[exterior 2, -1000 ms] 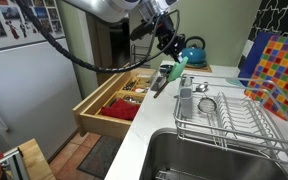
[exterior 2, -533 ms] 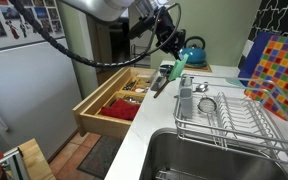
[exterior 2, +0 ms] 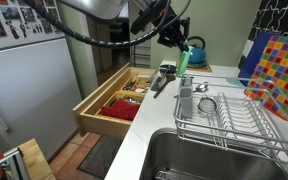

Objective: Put the green thing onto the dish rack

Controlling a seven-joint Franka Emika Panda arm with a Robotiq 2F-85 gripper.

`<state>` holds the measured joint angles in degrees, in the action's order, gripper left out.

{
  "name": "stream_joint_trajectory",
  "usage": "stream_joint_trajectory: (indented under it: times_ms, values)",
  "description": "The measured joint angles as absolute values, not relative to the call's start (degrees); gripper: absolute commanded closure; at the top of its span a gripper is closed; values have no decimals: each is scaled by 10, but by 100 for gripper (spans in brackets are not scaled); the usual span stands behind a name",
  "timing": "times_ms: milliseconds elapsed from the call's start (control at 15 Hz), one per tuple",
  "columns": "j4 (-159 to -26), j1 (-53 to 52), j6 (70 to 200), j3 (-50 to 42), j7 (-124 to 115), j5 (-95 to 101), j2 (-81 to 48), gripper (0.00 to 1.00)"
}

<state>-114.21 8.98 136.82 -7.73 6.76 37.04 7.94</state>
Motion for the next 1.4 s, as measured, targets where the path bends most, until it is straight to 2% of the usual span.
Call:
stream_joint_trajectory:
  times_ms: [600, 1400]
  values:
    - [-1205, 93, 1449, -121, 291, 366, 119, 95]
    - [-1252, 102, 1584, -115, 205, 369, 104, 95]
